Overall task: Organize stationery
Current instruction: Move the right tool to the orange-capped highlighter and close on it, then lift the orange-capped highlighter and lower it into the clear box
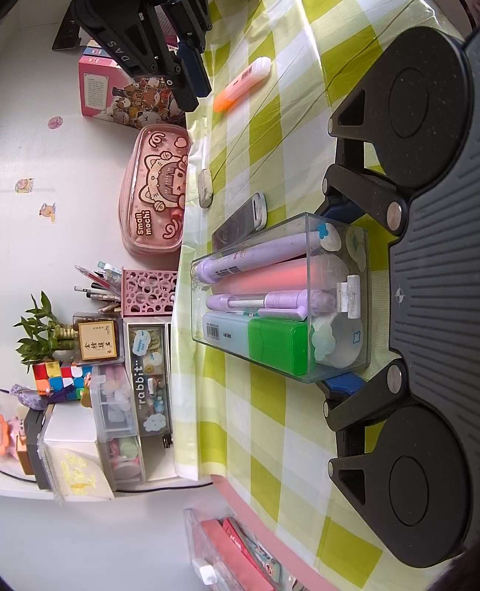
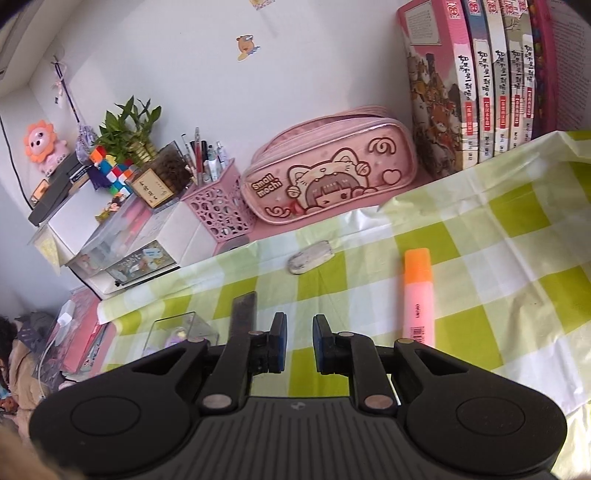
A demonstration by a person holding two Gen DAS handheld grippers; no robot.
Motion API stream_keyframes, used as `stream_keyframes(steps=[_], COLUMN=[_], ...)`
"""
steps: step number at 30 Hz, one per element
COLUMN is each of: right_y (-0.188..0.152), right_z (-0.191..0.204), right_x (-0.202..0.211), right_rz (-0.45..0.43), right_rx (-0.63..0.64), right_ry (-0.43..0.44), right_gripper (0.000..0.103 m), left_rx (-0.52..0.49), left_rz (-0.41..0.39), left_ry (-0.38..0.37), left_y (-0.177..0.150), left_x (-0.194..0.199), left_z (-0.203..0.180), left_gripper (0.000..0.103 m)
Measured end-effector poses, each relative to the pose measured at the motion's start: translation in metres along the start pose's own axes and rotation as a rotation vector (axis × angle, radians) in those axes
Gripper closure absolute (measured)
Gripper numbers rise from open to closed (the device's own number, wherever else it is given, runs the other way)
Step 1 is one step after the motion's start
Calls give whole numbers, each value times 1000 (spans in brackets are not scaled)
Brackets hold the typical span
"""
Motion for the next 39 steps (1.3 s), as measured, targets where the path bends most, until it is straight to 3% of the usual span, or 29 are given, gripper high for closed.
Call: stream_keyframes(steps=[4,8,10,20,28,32,39], right_y=[3,-5,-10,-9,-15,-16,-18], right_z=[-25,-60,-71,-75,-52,-50,-19], right_x=[-2,-14,-19,-29,-34,-31,-21], right_rz=[-14,22,34,2,-10,-8,19], right_rx=[1,-7,-27,-61,16,-46,-192], right_ry=[-82,-214,-234,-188,-217,-170,16], right_gripper=[90,90,88,89,91,91,92], left_rx=[0,-1,0,0,0,0,0], left_rz=[0,0,0,0,0,0,0], left_ry=[0,-1,0,0,0,0,0], left_y=[0,0,0,0,0,0,0], left_x=[0,0,0,0,0,0,0], left_z=[0,0,0,0,0,0,0], left_gripper=[30,30,30,30,30,30,30])
Point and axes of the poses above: each gripper's, at about its wrist camera, not at the fingertips, and x roughly against the way its jaws point, z to its left, y to its top, the point moved 6 cm from there along -x, roughly the way its jaws point, and after that the axes turned 10 degrees about -z, right-handed, at the moved point
